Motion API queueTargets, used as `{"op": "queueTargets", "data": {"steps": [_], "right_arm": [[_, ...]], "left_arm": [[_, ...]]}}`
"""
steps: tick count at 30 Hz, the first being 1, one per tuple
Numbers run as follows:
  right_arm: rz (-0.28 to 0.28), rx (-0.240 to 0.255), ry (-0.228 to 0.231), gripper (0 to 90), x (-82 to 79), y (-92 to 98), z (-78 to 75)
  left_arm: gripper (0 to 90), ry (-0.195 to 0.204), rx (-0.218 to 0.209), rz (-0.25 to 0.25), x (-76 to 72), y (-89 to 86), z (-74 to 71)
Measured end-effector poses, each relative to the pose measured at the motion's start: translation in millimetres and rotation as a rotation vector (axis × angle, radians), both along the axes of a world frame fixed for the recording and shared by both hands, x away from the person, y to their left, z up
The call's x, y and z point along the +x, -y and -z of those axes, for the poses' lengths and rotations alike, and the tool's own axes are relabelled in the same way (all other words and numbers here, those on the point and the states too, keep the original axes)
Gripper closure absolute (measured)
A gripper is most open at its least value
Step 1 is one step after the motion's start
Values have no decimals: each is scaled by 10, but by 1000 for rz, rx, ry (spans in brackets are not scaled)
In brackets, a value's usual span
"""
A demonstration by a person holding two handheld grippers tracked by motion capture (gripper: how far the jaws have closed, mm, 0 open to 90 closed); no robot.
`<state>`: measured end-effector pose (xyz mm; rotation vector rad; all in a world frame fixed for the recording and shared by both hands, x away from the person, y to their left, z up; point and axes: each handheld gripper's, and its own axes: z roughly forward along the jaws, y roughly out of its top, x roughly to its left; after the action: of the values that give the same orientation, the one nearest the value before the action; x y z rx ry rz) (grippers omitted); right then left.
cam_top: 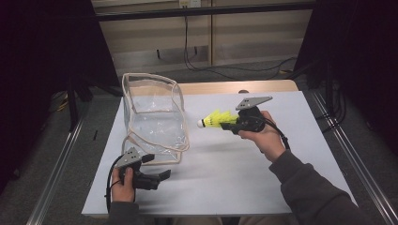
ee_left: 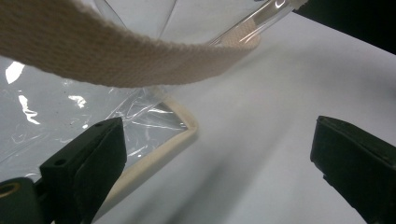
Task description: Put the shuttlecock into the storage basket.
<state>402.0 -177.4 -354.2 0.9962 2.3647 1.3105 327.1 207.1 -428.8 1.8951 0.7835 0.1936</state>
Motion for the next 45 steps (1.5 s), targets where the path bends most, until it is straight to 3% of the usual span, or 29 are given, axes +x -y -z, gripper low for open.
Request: {"op": "queueTargets", "data": {"steps": [15, 25, 45], "right_arm": [[-11, 7, 5, 800, 87, -48, -267], [-36, -17, 6, 800, 126, -101, -376], [-70, -47, 28, 800, 182, -238, -742]], "left_arm": [[36, 0, -3, -3, -1, -6, -4], [36, 2, -5, -1, 0, -7, -5], [36, 0, -7, -2, 2, -7, -3]]}}
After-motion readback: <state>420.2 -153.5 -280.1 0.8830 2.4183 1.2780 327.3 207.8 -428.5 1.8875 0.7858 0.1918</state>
